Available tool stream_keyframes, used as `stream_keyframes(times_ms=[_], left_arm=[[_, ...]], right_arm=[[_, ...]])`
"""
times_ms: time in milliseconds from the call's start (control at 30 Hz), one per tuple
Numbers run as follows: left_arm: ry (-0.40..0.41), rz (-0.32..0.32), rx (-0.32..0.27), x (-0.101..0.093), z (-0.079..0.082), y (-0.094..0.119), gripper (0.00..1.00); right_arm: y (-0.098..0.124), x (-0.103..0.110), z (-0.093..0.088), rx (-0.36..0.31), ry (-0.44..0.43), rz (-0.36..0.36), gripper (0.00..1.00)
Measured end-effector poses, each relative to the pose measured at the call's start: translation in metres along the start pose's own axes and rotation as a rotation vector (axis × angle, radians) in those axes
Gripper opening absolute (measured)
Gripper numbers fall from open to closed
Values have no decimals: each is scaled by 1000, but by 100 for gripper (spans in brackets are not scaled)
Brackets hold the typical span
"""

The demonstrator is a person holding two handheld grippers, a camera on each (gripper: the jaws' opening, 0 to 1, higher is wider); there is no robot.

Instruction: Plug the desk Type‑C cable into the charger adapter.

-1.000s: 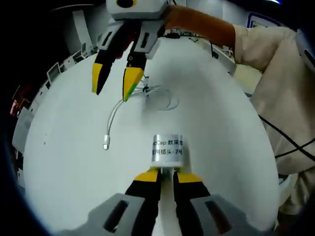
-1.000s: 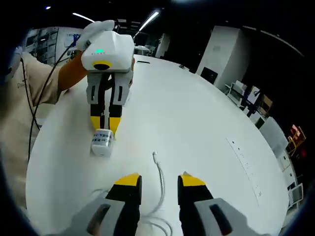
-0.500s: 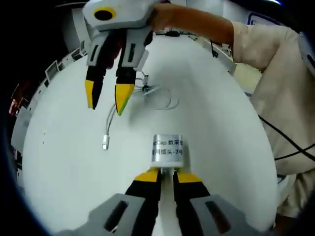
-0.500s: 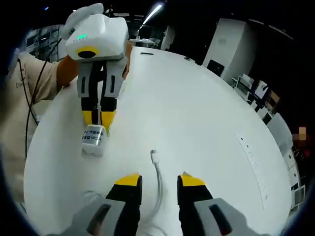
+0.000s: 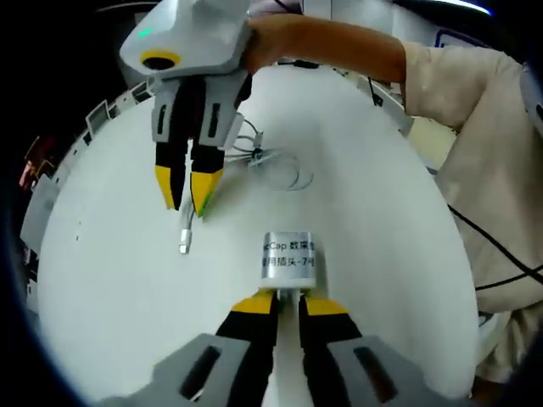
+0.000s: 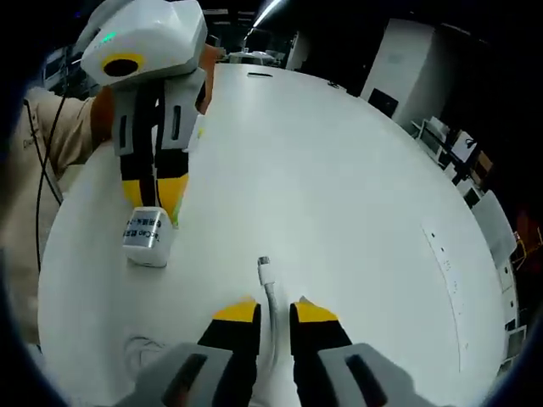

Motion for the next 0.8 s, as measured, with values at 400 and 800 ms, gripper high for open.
stream_keyframes(times_ms=[400, 800], left_arm=[[11, -1, -9, -11, 5, -3, 11], [40, -1, -23, -7, 7, -6, 11]], right_arm=[[-4, -4, -1, 20, -33, 37, 6], [5, 3, -10, -17, -50, 28, 4]])
Point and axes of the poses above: the point that each gripper's makers call its tool centre point, and the gripper's own axes: y roughly backward along the fingers, x roughly to its left, z roughly out of its top, the point moved 9 cm from there along y, roughly backward along the fingers, and after that the axes turned 10 degrees about -y, right-handed, at the moved point
